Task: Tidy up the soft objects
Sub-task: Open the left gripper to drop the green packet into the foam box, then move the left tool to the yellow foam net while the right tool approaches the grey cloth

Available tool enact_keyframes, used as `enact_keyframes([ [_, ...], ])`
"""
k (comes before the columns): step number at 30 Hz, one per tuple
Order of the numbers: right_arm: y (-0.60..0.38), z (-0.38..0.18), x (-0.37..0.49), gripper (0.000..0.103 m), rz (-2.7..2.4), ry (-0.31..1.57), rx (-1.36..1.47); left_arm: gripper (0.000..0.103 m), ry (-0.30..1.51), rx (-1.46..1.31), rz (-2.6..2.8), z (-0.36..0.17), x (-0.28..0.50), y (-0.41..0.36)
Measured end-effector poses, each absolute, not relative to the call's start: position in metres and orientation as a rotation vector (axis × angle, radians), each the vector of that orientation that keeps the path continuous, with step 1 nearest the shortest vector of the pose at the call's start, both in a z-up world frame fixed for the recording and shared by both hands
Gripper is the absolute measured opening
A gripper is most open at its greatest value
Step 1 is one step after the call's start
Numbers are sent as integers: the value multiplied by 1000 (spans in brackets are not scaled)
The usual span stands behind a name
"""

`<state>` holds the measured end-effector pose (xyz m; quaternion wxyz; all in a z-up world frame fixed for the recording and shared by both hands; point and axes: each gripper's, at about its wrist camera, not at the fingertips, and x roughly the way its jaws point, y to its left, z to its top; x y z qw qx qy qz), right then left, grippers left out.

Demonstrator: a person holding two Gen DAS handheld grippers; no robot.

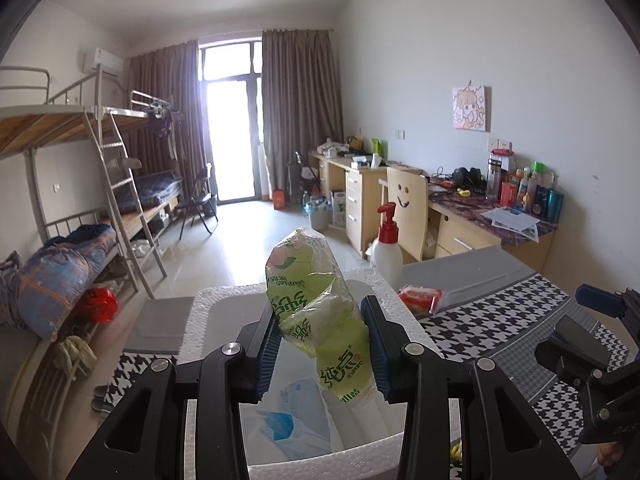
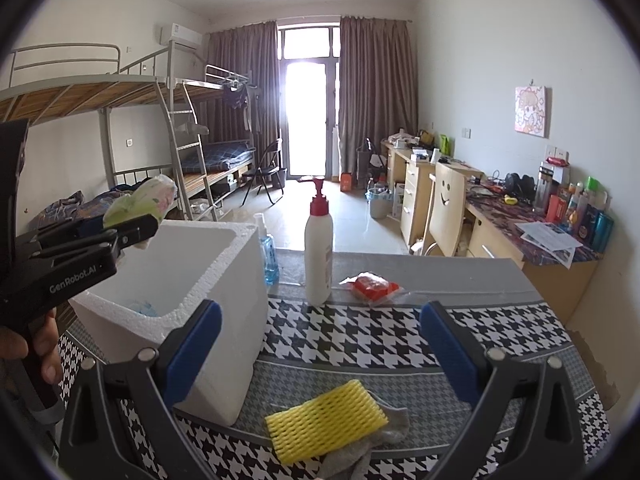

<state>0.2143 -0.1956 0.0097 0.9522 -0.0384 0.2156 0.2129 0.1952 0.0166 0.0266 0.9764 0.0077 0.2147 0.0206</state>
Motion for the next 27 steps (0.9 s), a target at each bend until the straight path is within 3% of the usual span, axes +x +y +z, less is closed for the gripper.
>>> enact_keyframes([
  [9, -204, 1, 216, 101, 417, 465, -79, 46, 499, -12, 63, 20, 209, 22],
  [14, -207, -1, 217, 101, 424, 473, -67, 86, 468, -33, 66, 21, 202, 25],
  [16, -210, -3, 220, 101, 425, 486, -49, 91, 448, -36, 66, 24, 197, 23],
  [21, -213, -6, 222, 101, 418, 506, -42, 97, 423, -45, 44, 27, 190, 16],
  [27, -220, -6, 215, 101, 403, 495, -25, 97, 402, -32, 7, 30, 181, 4],
])
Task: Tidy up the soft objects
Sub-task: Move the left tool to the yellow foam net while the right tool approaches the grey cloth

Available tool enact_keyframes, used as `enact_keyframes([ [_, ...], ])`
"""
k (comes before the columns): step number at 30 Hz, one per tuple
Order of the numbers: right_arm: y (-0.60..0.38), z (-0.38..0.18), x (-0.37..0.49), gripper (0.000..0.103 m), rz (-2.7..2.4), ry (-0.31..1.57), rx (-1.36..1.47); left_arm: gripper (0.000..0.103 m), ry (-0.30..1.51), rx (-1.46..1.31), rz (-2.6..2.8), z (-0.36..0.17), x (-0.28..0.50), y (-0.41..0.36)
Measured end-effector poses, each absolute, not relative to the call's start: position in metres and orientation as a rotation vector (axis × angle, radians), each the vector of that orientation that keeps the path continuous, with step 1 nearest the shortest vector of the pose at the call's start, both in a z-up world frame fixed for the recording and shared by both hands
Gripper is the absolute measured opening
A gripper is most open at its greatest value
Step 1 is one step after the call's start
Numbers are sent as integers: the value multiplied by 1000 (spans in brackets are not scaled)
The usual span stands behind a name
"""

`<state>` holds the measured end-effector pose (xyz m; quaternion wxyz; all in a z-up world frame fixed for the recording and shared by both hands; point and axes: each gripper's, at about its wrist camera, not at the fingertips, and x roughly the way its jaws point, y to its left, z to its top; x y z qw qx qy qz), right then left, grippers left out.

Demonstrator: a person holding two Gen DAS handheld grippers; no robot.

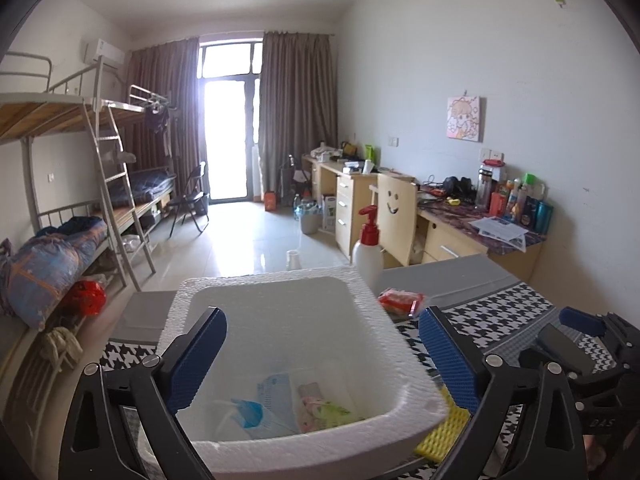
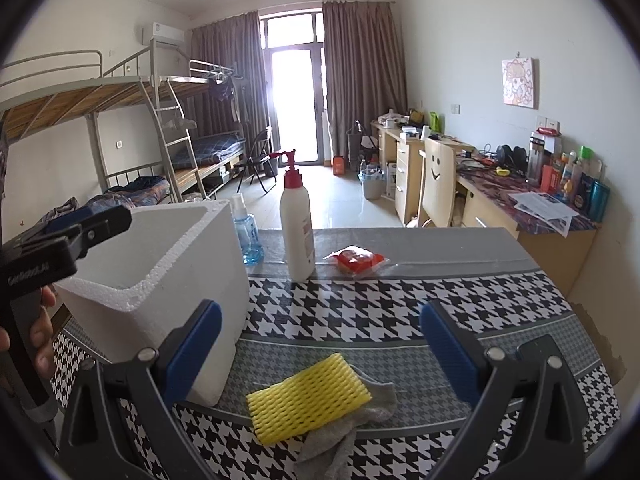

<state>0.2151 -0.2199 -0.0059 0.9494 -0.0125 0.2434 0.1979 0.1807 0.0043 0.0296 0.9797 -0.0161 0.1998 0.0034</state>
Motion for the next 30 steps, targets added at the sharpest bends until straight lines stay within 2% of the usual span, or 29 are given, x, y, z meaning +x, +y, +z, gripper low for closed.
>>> enact_keyframes([
  [21, -257, -5, 199, 101, 363, 501, 13, 97, 364, 2, -130, 30, 156, -46],
  [30, -268, -4, 191, 101, 305, 447, -5, 97, 375, 13, -154, 26, 154, -62],
])
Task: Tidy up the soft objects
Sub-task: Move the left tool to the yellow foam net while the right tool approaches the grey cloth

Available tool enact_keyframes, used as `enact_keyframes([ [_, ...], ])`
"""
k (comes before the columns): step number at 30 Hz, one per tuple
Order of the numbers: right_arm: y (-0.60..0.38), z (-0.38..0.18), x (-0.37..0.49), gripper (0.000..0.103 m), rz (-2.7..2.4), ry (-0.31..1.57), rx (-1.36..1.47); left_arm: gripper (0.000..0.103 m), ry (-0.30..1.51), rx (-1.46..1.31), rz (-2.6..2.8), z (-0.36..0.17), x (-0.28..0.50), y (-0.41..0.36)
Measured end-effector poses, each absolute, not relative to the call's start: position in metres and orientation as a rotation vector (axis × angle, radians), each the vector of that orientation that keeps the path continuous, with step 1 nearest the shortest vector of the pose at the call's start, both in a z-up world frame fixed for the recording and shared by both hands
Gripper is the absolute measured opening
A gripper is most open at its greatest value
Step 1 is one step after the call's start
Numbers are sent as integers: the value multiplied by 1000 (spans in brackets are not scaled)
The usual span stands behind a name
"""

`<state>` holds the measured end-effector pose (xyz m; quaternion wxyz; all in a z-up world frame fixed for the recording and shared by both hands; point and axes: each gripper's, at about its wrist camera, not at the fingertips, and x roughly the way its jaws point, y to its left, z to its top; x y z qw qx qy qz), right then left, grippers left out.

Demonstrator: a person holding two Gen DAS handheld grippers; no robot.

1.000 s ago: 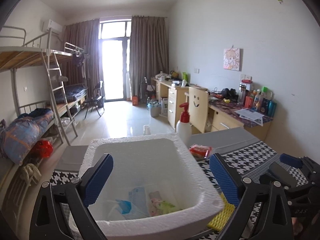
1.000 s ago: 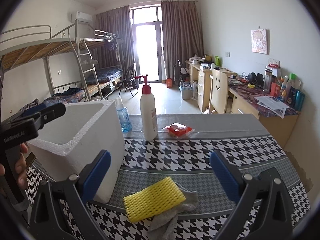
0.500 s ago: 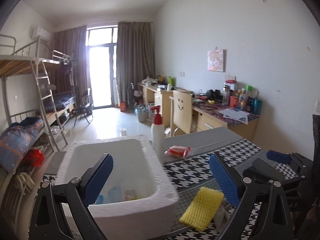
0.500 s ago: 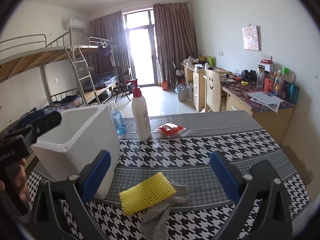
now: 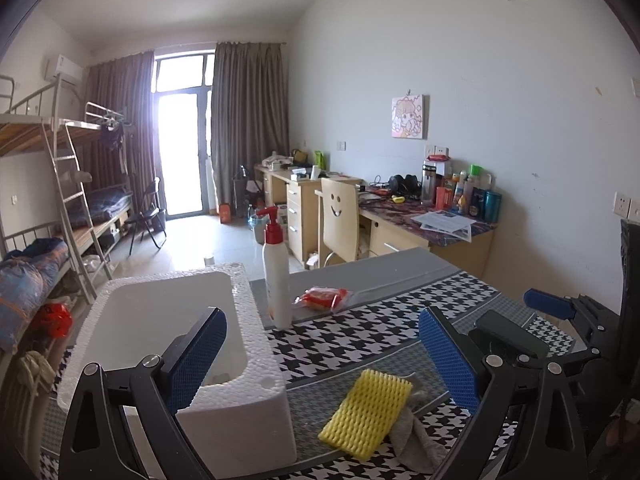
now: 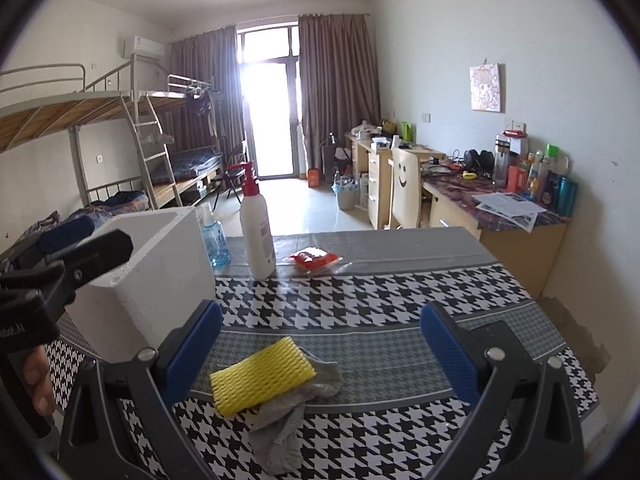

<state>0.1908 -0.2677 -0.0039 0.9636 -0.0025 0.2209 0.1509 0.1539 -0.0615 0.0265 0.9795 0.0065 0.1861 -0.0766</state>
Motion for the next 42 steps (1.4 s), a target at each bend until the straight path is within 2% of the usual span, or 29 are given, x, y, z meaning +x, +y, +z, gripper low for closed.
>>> enact_keyframes([
  [4, -268, -8, 187, 101, 274, 412, -36, 97, 379, 30, -161, 25, 154, -69],
  [42, -299, -41, 172, 101, 242, 496, -48, 97, 483, 52, -254, -5, 174, -113],
])
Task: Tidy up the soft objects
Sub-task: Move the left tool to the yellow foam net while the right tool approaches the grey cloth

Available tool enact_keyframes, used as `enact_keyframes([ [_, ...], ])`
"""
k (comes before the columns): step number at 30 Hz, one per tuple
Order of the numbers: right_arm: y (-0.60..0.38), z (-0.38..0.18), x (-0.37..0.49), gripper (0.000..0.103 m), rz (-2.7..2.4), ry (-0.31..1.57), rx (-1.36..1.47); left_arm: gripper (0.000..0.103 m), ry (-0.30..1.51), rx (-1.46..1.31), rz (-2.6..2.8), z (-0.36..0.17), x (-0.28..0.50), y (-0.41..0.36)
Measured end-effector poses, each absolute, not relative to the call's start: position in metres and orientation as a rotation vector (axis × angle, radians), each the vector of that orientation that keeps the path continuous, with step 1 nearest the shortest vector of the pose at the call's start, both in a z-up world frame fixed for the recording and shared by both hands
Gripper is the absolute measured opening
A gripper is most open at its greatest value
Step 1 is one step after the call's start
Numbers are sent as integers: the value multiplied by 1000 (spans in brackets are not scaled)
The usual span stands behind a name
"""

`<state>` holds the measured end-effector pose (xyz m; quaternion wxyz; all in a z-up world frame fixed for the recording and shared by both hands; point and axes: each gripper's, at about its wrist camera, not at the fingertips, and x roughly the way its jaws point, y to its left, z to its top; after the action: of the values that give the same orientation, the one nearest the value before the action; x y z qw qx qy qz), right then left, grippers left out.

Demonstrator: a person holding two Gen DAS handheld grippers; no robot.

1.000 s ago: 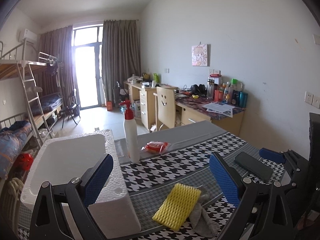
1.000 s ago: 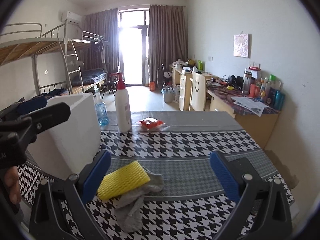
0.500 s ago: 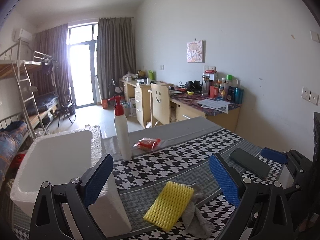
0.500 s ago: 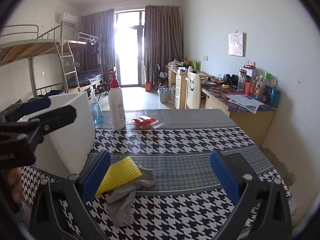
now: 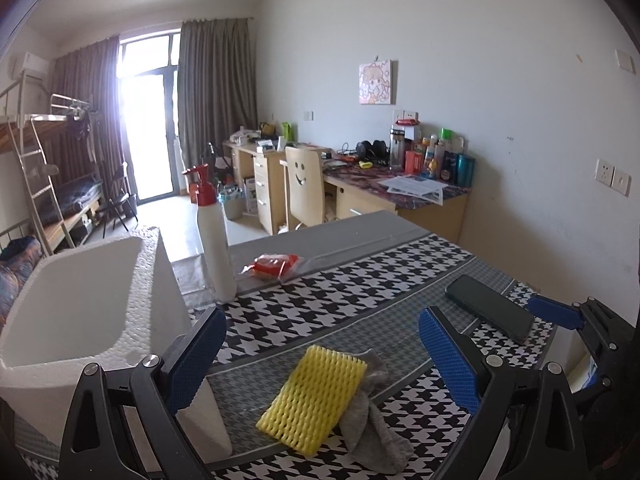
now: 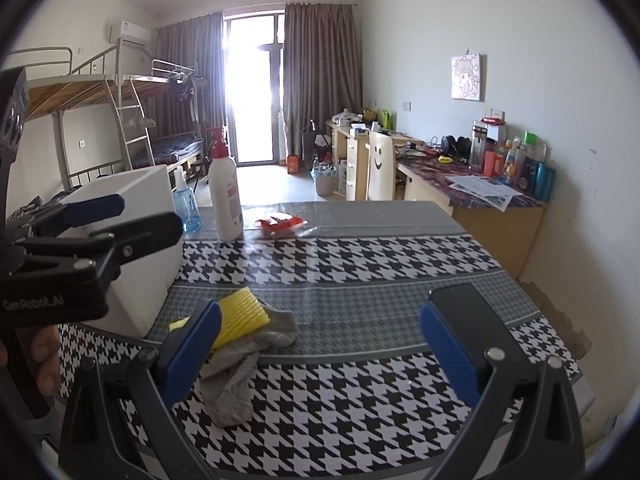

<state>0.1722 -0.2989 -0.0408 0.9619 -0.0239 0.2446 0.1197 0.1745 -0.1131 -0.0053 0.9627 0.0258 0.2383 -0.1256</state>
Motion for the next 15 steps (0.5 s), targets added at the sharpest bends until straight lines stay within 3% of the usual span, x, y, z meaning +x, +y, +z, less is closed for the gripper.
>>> enact_keyframes([
  [15, -316, -57, 166, 101, 233, 529, -30, 97, 555, 64, -270, -26, 186, -132],
])
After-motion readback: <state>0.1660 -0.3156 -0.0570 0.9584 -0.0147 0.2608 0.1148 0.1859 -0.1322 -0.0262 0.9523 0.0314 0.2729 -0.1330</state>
